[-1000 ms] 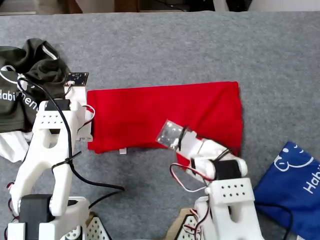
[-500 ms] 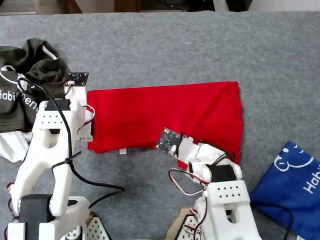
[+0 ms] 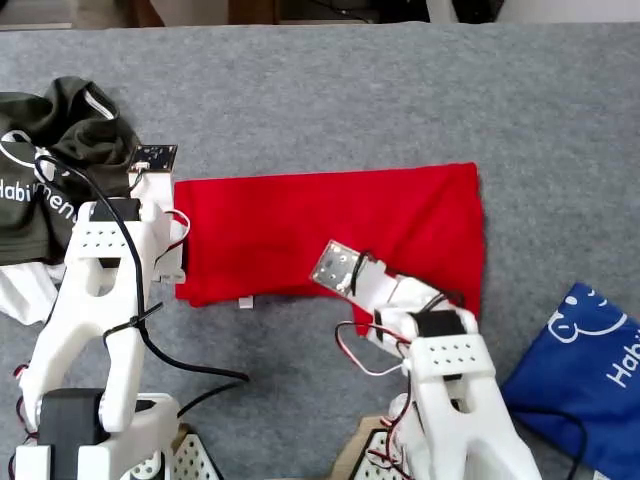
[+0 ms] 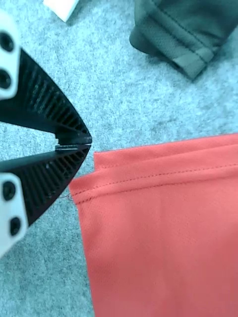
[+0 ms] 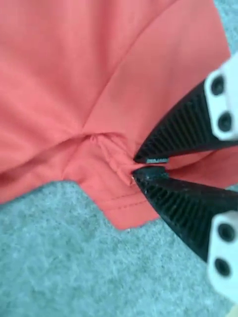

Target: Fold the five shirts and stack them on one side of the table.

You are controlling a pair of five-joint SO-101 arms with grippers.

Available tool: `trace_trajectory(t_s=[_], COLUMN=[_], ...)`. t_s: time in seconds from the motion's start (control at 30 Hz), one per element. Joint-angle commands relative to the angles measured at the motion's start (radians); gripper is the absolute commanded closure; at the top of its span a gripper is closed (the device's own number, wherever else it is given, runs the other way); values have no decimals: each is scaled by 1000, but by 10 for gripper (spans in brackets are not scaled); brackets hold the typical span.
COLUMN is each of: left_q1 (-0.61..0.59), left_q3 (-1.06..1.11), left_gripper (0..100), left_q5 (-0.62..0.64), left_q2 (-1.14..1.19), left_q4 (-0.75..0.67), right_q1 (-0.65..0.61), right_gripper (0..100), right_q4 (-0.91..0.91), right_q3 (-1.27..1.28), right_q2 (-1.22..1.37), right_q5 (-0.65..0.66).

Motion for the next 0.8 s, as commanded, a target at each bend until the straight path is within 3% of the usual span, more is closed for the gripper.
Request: trace_trajectory(t_s=[0.0, 0.37, 0.63, 0.77], left_q1=[-9, -9, -8, -9], left_q3=[-41, -41, -41, -41], left_gripper=[981, 981, 981, 981], left_q5=[-6, -6, -6, -6], left_q2=[-24, -24, -24, -24], left_q4=[-2, -2, -2, -2], right_q1=[16, 4, -180, -186], right_gripper=[993, 993, 993, 993], right_q4=[38, 281, 313, 307], right_q3=[-53, -101, -84, -84], right_q2=[-35, -249, -257, -257], right_q5=[-12, -12, -114, -121])
